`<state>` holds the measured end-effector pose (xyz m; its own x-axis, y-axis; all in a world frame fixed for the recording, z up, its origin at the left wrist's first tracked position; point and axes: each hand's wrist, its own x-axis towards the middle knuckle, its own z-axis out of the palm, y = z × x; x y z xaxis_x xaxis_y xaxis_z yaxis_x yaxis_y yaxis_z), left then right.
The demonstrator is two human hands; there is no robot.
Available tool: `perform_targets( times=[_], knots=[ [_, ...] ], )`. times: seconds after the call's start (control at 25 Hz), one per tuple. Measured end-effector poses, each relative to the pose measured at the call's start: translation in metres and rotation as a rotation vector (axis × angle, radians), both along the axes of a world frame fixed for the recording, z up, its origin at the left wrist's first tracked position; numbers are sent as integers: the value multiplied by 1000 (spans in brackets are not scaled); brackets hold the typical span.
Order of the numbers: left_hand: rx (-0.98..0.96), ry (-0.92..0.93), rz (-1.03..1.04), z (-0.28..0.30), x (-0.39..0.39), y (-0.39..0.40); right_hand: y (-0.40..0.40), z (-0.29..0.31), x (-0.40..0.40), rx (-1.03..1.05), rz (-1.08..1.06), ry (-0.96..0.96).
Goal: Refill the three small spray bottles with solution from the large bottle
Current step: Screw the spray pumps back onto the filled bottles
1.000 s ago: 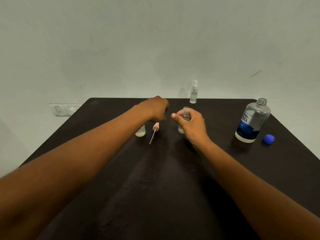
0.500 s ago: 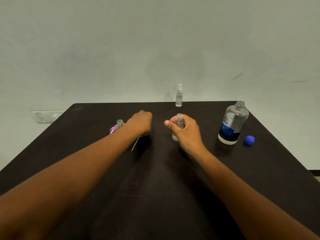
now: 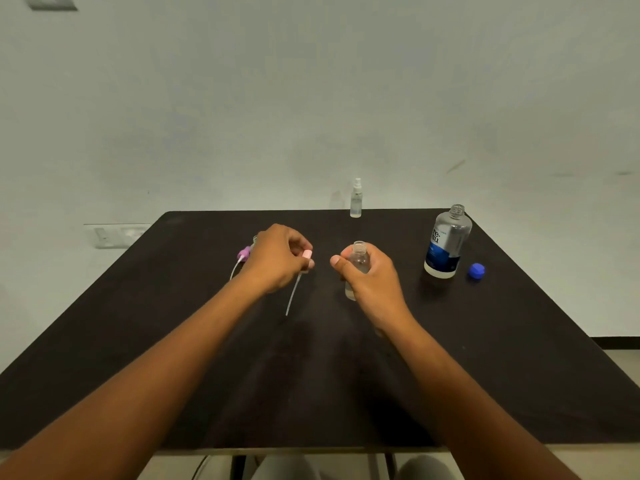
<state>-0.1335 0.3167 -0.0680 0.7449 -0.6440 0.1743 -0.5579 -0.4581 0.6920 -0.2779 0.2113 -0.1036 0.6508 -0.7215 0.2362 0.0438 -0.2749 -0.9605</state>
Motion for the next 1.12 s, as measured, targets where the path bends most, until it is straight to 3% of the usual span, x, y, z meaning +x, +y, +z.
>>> perform_targets(
  times=[0.4,0.56,1.12],
  knots=[
    [-542,-8,-8,48,-64,57,61,5,-42,-30,116,83],
    [-668,-132,15,69,-76,57,67,2,-42,-56,112,125],
    [-701,-179,-28,57,-86,50,61,9,-31,-69,116,101]
  ],
)
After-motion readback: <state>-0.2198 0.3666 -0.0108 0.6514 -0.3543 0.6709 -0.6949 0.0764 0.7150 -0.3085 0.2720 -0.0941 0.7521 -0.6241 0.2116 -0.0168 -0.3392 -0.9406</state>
